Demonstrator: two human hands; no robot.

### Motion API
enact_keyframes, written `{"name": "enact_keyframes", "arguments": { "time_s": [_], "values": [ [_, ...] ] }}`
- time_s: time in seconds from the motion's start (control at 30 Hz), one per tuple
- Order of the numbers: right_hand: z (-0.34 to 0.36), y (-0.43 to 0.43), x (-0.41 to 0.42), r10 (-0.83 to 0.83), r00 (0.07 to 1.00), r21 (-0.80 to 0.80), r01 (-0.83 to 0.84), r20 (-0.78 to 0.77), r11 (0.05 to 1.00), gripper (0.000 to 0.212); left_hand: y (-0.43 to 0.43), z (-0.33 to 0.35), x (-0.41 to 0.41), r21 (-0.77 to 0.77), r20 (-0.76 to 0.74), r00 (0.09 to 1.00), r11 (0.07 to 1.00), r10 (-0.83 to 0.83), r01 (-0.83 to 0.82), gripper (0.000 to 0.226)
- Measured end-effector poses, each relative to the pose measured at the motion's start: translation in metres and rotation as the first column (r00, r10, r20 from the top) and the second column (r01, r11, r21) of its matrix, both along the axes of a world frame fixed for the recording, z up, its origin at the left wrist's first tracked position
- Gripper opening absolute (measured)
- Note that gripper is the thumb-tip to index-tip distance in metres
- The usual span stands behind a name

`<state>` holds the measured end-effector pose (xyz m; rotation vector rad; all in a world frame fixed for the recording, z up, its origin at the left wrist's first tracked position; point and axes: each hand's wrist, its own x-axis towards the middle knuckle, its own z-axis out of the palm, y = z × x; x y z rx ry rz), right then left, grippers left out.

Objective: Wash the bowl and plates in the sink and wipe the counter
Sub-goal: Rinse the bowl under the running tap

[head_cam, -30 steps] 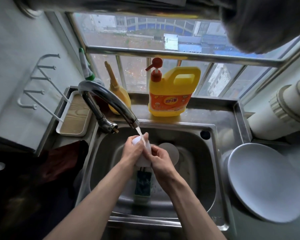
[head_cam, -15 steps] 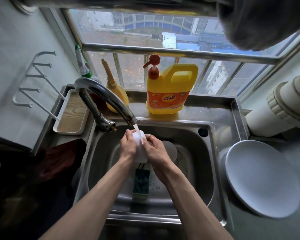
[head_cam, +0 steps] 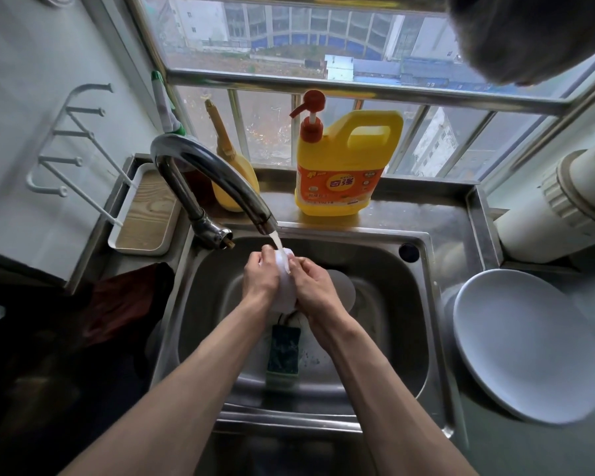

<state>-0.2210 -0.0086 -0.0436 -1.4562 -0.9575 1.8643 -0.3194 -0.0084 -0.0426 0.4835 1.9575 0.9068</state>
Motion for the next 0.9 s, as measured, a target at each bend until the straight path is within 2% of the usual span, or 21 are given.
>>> {"name": "enact_keyframes", "arguments": {
  "time_s": [0.17,0.23,0.3,0.4,0.47,0.53,0.67,0.8,0.9],
  "values": [
    [-0.001,0.003,-0.001,0.005,0.997,0.066,-0.011,0.082,0.998,0.034,-0.008,0.003,0.011,0.163,-0.099,0.994,0.985,-0.038,0.054,0.037],
    [-0.003,0.001,0.002,-0.013,1.0,0.044,0.013,0.003,0.999,0.031,-0.007,-0.002,0.008,0.199,-0.015,0.999,0.979,-0.031,0.033,0.028],
    [-0.006,0.0,0.009,-0.053,0.992,-0.021,0.051,-0.111,0.998,0.03,-0.003,-0.001,0.004,0.121,0.112,0.994,0.993,0.0,-0.014,0.027],
    [-0.006,-0.006,0.021,-0.13,0.947,-0.149,0.089,-0.295,0.985,0.036,-0.003,0.003,0.0,-0.061,0.338,0.94,0.998,0.043,-0.023,0.058],
    [-0.007,-0.012,0.027,-0.105,0.935,-0.147,0.058,-0.338,0.987,0.044,-0.005,-0.001,-0.004,-0.101,0.395,0.918,0.995,0.044,-0.004,0.082],
    [-0.009,-0.017,0.031,-0.084,0.922,-0.149,0.029,-0.379,0.988,0.046,-0.009,-0.006,-0.007,-0.057,0.379,0.925,0.998,0.02,0.001,0.084],
    [-0.009,-0.018,0.034,-0.087,0.916,-0.151,0.029,-0.392,0.988,0.037,-0.022,-0.016,-0.013,0.165,0.377,0.923,0.986,-0.072,0.01,0.091],
    [-0.005,-0.018,0.029,-0.081,0.952,-0.161,0.034,-0.294,0.986,0.033,-0.032,-0.016,-0.021,0.287,0.146,0.971,0.947,-0.189,0.141,0.079],
    [-0.006,-0.016,0.022,-0.157,0.952,-0.229,0.097,-0.261,0.969,0.036,-0.033,-0.016,-0.02,0.324,0.077,0.975,0.93,-0.21,0.175,0.074]
  ]
}}
